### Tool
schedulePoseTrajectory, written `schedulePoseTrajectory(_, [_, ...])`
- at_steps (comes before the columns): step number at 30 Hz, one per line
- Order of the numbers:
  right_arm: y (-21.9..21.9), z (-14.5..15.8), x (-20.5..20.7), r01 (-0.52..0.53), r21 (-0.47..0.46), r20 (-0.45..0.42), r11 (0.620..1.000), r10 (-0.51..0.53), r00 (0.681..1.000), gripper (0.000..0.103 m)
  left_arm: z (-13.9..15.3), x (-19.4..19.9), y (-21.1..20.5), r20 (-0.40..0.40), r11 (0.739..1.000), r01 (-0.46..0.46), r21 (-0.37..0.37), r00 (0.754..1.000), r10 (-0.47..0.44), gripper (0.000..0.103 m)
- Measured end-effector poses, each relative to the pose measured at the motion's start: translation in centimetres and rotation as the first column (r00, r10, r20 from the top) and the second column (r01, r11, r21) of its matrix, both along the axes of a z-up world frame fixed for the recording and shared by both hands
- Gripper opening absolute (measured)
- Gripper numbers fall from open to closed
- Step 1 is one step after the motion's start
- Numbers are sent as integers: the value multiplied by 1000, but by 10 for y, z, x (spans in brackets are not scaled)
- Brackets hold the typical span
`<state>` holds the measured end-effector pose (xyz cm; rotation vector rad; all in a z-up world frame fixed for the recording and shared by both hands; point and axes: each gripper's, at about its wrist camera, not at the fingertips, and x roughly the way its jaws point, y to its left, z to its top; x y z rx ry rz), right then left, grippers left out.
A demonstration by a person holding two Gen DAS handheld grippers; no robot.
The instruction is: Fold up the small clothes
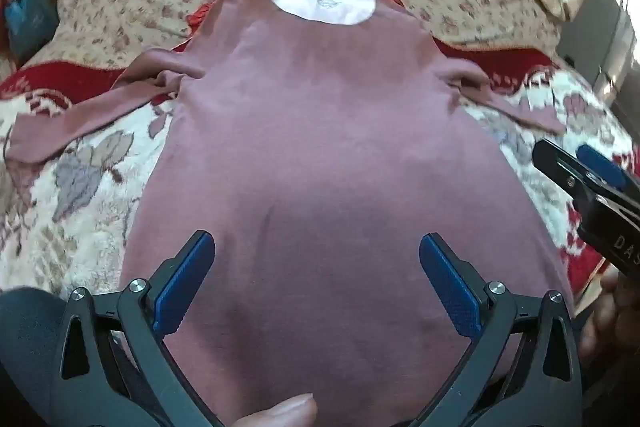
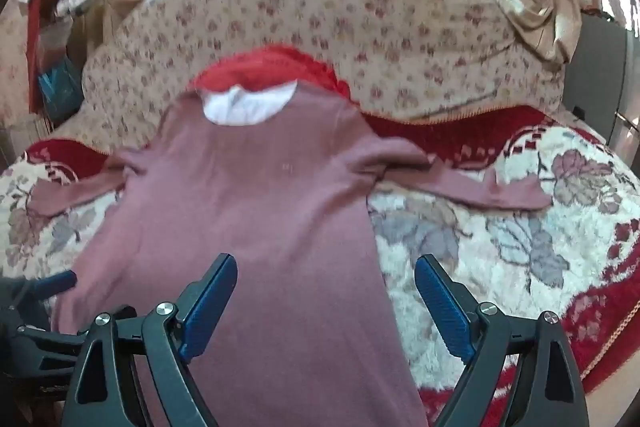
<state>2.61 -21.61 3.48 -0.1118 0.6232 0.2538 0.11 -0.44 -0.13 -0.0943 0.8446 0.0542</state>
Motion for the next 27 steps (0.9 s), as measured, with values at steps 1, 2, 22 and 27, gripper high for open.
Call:
schedulePoseTrajectory(1, [1,-2,1,-11,-1,-8,1000,11,1000,89,-3,1,-4,-2,1000,8,24,1000,-8,103])
schedulePoseTrajectory(2, [3,-3,2,-16,-2,-19,1000,16,1000,89,-7,2,-7,-6,999,11,35,1000,-11,103])
schedulePoseTrajectory(22, [3,-11,8,-23,7,-79,1000,23,997,89,-24,1,13,4,998,-58,35,998,57,102])
schedulePoseTrajectory(27, [0,-14,10,-3,-14,-89,1000,1,996,89,-25,1,14,-47,997,-62,39,997,64,102])
